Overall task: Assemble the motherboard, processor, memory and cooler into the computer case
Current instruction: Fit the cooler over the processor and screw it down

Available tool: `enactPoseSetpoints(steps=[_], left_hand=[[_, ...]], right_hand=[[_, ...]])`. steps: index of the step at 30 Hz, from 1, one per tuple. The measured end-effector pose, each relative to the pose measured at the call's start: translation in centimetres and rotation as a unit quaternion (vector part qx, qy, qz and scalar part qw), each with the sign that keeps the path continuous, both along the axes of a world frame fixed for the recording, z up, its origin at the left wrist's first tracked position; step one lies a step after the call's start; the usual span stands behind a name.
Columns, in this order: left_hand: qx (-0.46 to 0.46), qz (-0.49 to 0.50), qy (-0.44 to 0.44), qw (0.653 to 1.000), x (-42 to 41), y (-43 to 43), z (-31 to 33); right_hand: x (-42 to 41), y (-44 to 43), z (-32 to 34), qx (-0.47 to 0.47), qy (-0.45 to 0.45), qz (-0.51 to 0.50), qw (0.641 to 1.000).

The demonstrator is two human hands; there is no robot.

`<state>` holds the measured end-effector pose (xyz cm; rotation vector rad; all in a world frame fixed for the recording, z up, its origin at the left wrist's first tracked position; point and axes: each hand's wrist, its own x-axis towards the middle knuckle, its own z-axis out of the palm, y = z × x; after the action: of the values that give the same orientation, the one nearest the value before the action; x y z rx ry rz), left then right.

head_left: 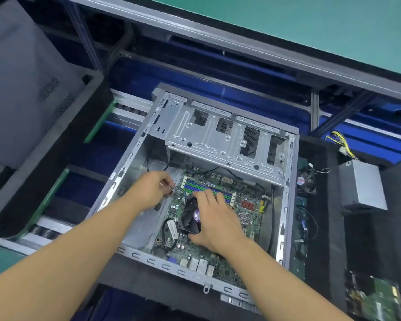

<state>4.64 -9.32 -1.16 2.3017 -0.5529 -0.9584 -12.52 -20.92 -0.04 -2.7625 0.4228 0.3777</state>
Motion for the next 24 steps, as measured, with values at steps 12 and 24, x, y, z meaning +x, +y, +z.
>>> enactPoseSetpoints(steps=[12, 24], left_hand=[[-0.016, 0.032, 0.084, 0.996, 0.3, 0.2, -0.2], [-0.002, 0.067, 0.11, 0.992, 0.8, -0.2, -1.4]], right_hand=[[0.1, 0.0, 0.3, 0.016, 0.009, -0.005, 1.0], [0.0, 0.0, 0.3, 0.023, 0.009, -0.015, 1.0]])
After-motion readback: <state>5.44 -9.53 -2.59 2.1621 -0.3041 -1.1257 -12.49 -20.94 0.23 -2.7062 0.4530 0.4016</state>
